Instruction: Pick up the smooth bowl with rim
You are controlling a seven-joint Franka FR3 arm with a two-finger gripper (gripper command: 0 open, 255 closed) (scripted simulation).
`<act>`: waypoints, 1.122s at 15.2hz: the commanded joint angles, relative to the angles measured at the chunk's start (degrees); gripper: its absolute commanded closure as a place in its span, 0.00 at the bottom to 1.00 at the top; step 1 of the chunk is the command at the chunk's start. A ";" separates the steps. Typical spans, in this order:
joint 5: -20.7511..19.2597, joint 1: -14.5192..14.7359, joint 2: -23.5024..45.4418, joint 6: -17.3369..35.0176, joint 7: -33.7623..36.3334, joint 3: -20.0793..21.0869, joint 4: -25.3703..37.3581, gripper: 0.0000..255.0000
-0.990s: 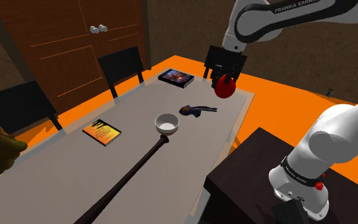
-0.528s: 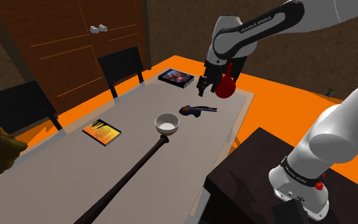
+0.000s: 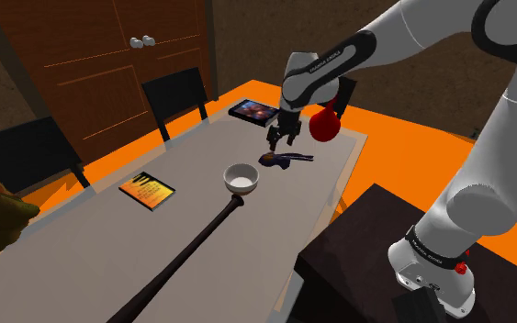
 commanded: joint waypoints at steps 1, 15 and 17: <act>0.28 0.12 5.12 1.71 -0.21 0.17 3.29 0.00; 0.41 0.83 37.07 4.55 -0.26 0.82 31.56 0.00; 0.48 0.81 38.33 5.37 -0.42 0.88 32.00 0.00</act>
